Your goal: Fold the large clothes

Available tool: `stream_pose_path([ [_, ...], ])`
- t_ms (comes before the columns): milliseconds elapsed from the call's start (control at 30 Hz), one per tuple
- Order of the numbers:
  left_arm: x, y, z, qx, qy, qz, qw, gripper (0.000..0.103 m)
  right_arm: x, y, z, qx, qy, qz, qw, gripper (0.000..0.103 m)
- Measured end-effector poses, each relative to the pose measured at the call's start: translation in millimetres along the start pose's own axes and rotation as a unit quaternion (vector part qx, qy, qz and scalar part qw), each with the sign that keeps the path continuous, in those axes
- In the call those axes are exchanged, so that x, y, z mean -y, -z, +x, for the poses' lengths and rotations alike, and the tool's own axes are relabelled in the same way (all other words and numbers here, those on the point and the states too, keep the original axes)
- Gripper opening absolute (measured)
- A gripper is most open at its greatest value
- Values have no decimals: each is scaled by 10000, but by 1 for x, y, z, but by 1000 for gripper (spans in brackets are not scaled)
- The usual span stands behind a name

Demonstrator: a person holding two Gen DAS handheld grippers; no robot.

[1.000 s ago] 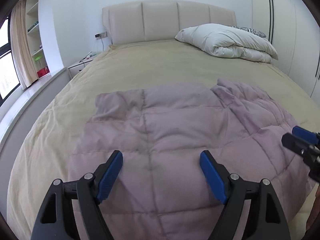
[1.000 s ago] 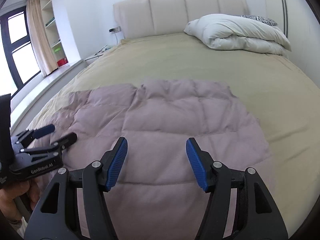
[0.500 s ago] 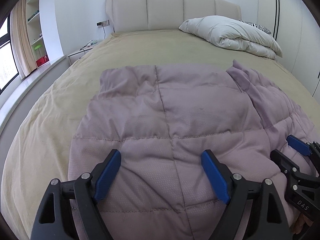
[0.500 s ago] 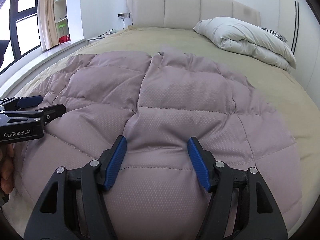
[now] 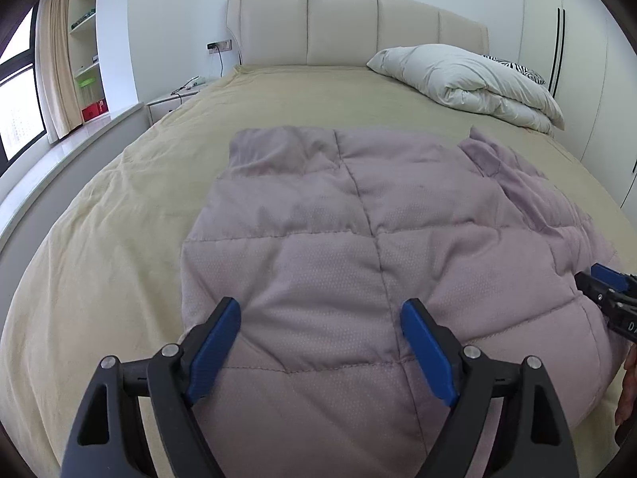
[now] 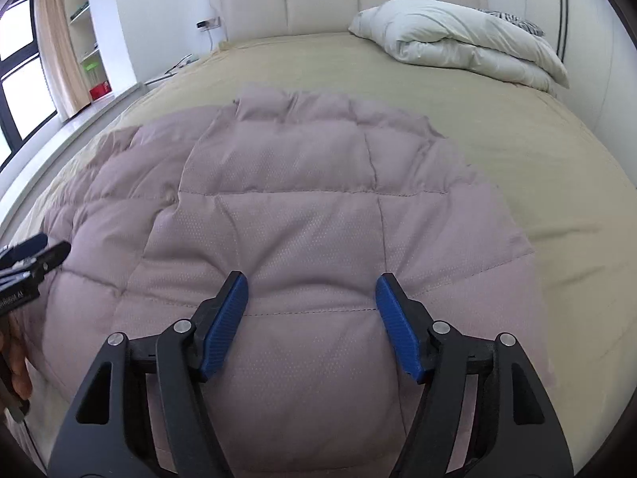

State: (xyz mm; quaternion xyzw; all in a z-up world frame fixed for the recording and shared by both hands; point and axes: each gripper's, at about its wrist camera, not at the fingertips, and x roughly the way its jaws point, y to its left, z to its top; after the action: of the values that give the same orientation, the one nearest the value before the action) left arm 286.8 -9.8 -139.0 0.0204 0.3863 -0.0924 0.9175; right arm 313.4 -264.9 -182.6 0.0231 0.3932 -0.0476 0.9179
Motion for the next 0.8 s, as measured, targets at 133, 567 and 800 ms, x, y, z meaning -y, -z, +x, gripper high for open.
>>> stream_pose_path([
  [133,-1,-6,11,-166,73,-27,9998,89,3,2,9,-17,-76,39,10000,67],
  [567,3,-8,-21,-581,50,44,9983,83,5,-31,-3,-1044,-98,-101,9944,65],
  [800,-1,14,-15,-656,17,65,9978,86,50,2,-15,-1269,148,358,9912,67],
])
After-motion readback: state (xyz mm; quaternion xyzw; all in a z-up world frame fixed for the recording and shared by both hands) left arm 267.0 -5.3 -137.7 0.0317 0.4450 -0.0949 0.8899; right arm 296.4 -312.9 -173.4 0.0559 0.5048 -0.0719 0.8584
